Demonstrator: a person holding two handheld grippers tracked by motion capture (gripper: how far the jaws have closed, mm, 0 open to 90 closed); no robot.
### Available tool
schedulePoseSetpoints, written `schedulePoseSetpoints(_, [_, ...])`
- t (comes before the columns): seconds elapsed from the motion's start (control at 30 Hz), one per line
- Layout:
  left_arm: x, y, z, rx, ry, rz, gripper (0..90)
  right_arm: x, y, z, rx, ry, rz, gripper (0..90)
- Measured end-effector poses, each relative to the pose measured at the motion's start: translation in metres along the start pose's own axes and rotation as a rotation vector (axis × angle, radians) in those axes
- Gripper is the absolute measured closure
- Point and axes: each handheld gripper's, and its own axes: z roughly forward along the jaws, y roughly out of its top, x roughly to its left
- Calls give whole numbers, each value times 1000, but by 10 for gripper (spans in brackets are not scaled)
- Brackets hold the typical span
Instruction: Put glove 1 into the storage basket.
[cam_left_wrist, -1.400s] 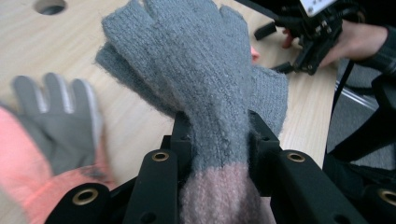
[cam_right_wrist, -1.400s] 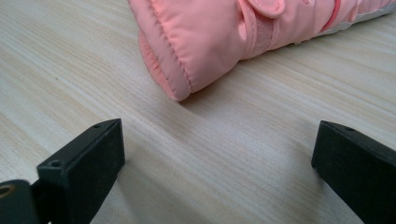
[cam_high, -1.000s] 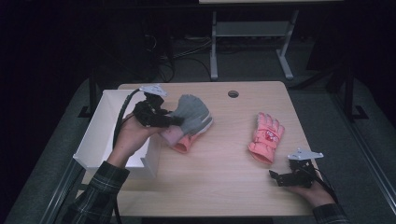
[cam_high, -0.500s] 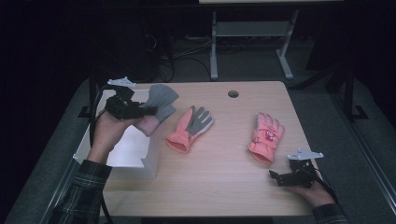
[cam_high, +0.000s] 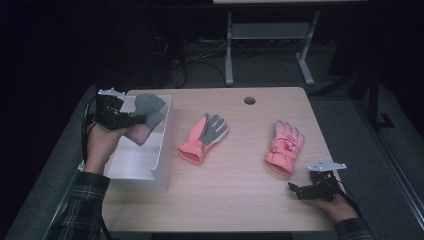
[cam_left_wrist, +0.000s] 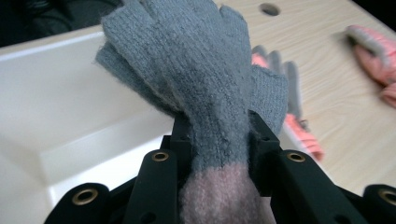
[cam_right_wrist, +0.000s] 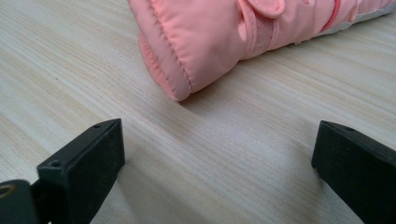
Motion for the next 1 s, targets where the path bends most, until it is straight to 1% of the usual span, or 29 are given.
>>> schedulePoseSetpoints(0.17, [13, -13, 12, 27, 31, -40, 690, 0, 0, 0, 0, 0, 1, 21])
schedulePoseSetpoints(0.33, [26, -25, 26, 59, 59, -67, 690, 0, 0, 0, 0, 0, 0, 21])
schedulePoseSetpoints(0.37, [29, -28, 28, 65, 66, -67, 690, 0, 0, 0, 0, 0, 1, 21])
schedulePoseSetpoints(0.47, [33, -34, 36, 87, 88, -75, 689, 0, 0, 0, 0, 0, 0, 21])
schedulePoseSetpoints(0.57, [35, -40, 42, 105, 91, -80, 689, 0, 0, 0, 0, 0, 2, 21])
schedulePoseSetpoints(0.67, [38, -46, 48, 124, 115, -80, 688, 0, 0, 0, 0, 0, 1, 21])
schedulePoseSetpoints(0.77, [41, -52, 53, 138, 121, -91, 687, 0, 0, 0, 0, 0, 1, 21])
schedulePoseSetpoints(0.93, [48, -62, 62, 182, 145, -102, 683, 0, 0, 0, 0, 0, 2, 21])
schedulePoseSetpoints(1.0, [50, -65, 65, 193, 136, -116, 679, 0, 0, 0, 0, 0, 2, 21])
